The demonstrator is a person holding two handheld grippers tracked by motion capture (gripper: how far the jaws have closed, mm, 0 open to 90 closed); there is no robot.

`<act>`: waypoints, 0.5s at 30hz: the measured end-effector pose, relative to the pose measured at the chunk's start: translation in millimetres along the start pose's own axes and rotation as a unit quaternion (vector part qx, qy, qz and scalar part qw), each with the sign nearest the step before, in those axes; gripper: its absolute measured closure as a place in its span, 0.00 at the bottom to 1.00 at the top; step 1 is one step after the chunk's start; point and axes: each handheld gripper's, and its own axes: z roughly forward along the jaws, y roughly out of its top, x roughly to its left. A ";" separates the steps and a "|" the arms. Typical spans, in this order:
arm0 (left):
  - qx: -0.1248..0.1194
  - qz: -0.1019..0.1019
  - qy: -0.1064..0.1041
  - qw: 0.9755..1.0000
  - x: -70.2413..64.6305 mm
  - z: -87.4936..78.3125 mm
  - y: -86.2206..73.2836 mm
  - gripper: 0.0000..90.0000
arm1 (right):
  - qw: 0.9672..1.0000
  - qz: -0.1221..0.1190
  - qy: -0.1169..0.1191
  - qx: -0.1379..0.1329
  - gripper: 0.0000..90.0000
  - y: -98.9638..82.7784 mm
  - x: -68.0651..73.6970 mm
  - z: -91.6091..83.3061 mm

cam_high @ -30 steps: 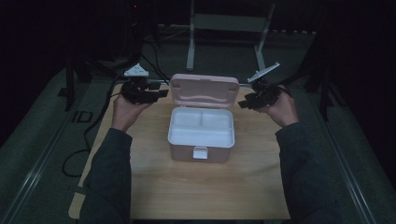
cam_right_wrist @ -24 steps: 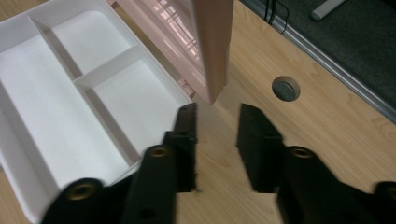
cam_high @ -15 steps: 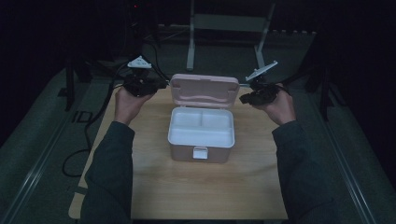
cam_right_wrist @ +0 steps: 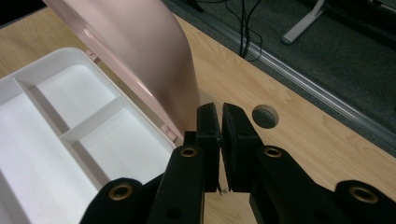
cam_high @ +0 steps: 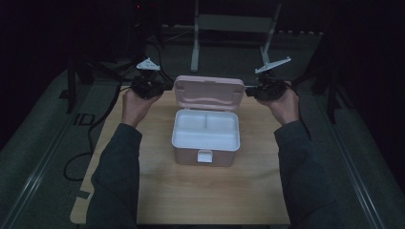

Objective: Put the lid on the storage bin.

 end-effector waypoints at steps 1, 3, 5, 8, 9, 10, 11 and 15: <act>-0.001 0.001 -0.002 1.000 -0.8 0.7 -0.2 0.99 | 1.000 0.000 0.000 0.000 0.96 0.7 0.4 0.9; 0.002 0.003 -0.003 1.000 -1.7 1.4 -0.5 0.99 | 1.000 -0.001 0.001 0.000 0.96 1.1 0.8 2.1; 0.003 0.002 -0.002 1.000 -2.4 2.1 -0.9 1.00 | 1.000 -0.001 0.003 0.002 0.96 1.2 3.2 4.4; 0.003 0.002 -0.003 1.000 -2.6 1.6 -1.1 1.00 | 1.000 -0.002 -0.003 0.003 0.96 0.4 6.0 6.5; 0.002 0.001 -0.004 1.000 -2.7 1.3 -1.3 1.00 | 1.000 -0.002 -0.003 0.003 0.96 0.0 6.3 6.5; 0.001 -0.001 -0.004 1.000 -3.1 0.8 -1.3 1.00 | 1.000 -0.001 -0.003 0.002 0.96 -0.5 6.0 6.2; -0.001 -0.003 -0.004 1.000 -3.6 0.2 -1.3 1.00 | 1.000 0.000 0.000 0.002 0.96 -0.9 6.1 6.1; -0.004 -0.005 -0.004 1.000 -4.4 -0.8 -2.1 1.00 | 1.000 -0.003 -0.002 0.002 0.96 -2.0 7.1 5.8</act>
